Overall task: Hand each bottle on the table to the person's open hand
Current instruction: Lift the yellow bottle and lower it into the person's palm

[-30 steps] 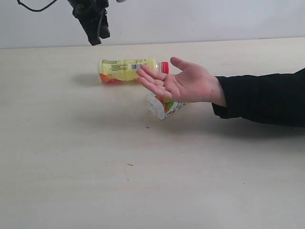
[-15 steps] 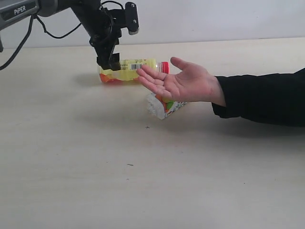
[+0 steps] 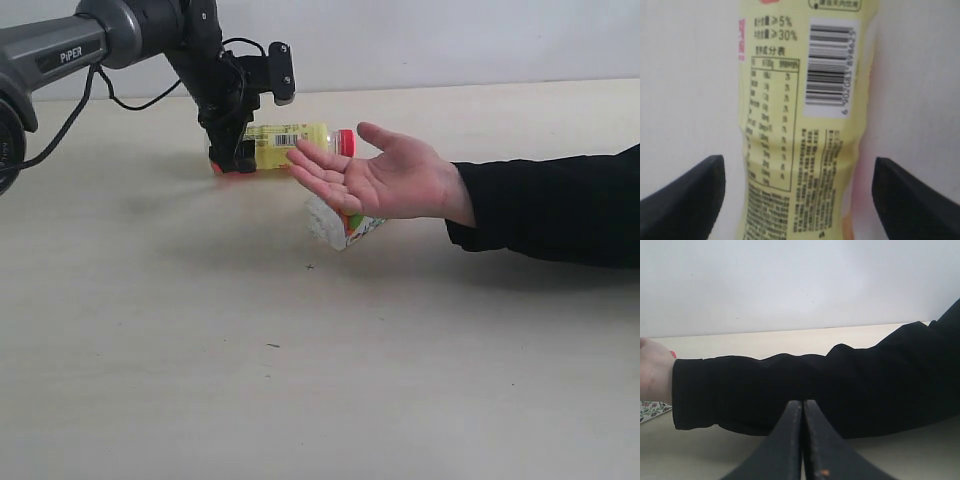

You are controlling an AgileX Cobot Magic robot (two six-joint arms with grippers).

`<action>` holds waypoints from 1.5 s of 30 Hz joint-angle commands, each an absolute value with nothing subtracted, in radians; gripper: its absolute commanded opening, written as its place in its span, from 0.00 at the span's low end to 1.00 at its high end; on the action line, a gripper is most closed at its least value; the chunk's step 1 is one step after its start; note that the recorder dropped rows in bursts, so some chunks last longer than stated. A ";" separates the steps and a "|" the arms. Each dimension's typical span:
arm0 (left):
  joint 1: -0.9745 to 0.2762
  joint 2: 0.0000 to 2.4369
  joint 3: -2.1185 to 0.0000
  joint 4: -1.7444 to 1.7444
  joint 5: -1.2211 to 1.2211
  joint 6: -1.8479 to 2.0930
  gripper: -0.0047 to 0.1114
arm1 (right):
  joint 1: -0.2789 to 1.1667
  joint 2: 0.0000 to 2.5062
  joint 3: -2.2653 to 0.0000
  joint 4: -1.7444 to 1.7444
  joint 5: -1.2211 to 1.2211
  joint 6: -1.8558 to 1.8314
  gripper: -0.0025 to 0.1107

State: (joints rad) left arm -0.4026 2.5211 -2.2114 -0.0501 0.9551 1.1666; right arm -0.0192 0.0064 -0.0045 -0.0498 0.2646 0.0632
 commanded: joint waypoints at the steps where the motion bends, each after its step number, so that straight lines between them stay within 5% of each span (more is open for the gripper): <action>1: -0.405 2.537 -2.221 -0.052 0.915 1.171 0.70 | -0.024 0.000 0.000 -0.052 0.259 0.065 0.02; 9: -0.405 2.576 -2.221 -0.046 0.900 1.171 0.68 | -0.024 0.000 0.000 -0.052 0.259 0.065 0.02; 20: -0.405 2.566 -2.221 -0.046 0.891 1.171 0.34 | -0.024 0.000 0.000 -0.052 0.254 0.065 0.02; 25: -0.405 2.552 -2.221 -0.046 0.889 1.164 0.04 | -0.024 0.000 0.000 -0.052 0.254 0.065 0.02; 45: -0.408 2.196 -2.221 0.032 1.221 0.780 0.04 | -0.024 0.000 0.000 -0.052 0.254 0.065 0.02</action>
State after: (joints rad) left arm -0.4049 2.2278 -2.2162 0.0181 1.1927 0.8460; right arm -0.0192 0.0064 -0.0045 -0.0498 0.2646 0.0632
